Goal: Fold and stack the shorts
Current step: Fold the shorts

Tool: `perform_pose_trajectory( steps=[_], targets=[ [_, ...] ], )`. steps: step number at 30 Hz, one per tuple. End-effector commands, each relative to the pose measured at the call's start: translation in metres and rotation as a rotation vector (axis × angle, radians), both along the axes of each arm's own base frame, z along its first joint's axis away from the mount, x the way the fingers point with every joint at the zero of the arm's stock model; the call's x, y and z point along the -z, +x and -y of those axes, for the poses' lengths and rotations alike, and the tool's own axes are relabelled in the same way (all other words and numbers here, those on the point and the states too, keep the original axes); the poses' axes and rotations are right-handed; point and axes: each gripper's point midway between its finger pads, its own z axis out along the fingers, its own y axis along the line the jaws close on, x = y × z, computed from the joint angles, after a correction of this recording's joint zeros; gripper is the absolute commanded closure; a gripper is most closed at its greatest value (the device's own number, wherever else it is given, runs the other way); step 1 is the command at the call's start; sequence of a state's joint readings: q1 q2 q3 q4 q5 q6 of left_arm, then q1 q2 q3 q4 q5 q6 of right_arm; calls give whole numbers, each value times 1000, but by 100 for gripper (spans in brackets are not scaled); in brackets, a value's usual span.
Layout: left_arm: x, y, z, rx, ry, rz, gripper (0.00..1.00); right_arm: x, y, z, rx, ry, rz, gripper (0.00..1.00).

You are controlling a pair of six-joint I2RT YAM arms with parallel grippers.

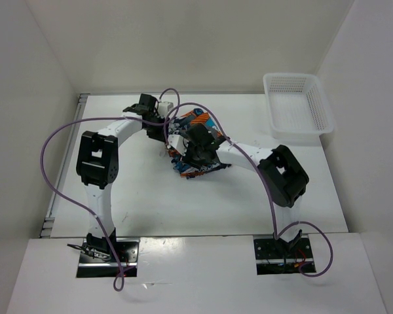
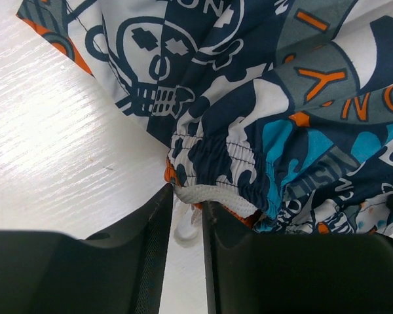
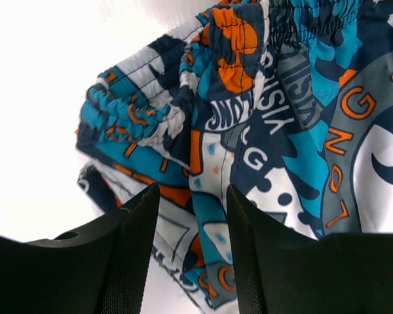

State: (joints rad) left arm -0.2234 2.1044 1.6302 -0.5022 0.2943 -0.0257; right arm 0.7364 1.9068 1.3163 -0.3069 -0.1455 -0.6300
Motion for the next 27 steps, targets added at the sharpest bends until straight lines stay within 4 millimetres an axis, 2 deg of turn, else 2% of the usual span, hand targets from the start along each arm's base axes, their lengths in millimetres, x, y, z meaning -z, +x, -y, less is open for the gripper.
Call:
perform_pose_trajectory(
  steps=[1, 4, 5, 6, 8, 11, 12, 13, 14, 17, 18, 20, 21, 24, 25, 27],
  targets=[
    [-11, 11, 10, 41, -16, 50, 68, 17, 15, 1, 72, -4, 8, 51],
    [-11, 11, 10, 41, -16, 50, 71, 17, 34, -3, 124, 19, 38, 55],
    [-9, 11, 8, 36, -8, 51, 73, 20, 41, 2, 149, 7, 52, 55],
    [-8, 11, 8, 36, -8, 51, 73, 13, 47, 0, 157, 17, 74, 58],
    [-8, 11, 8, 36, -8, 51, 73, 17, 51, -2, 171, 18, 77, 59],
    [-13, 11, 8, 36, -10, 60, 71, 17, 51, -2, 178, 21, 73, 71],
    [-13, 11, 8, 36, -10, 60, 71, 17, 50, -3, 172, 26, 68, 81],
    [-12, 12, 7, 31, -3, 62, 71, 19, 48, -2, 172, 19, 60, 85],
    [-12, 12, 7, 31, -3, 62, 71, 5, 50, -3, 162, 32, 86, 90],
    [-6, 12, 5, 27, 8, 52, 71, -7, 43, 2, 147, 30, 86, 100],
    [-1, 12, 4, 22, 17, 45, 71, -24, 44, 1, 139, 50, 116, 100],
    [-5, 19, 6, 22, 14, 61, 74, -25, 25, 0, 104, 29, 102, 100],
    [-3, 21, 6, 22, 14, 60, 75, -40, 19, -3, 81, 52, 123, 100],
    [-10, 30, 8, 22, 9, 83, 81, -42, -7, -4, 26, 48, 101, 100],
    [-14, 35, 9, 21, 6, 97, 83, -51, -20, -12, -13, 72, 96, 100],
    [-22, 39, 17, 35, -8, 118, 88, -47, -42, -15, -68, 60, 69, 100]
  ],
)
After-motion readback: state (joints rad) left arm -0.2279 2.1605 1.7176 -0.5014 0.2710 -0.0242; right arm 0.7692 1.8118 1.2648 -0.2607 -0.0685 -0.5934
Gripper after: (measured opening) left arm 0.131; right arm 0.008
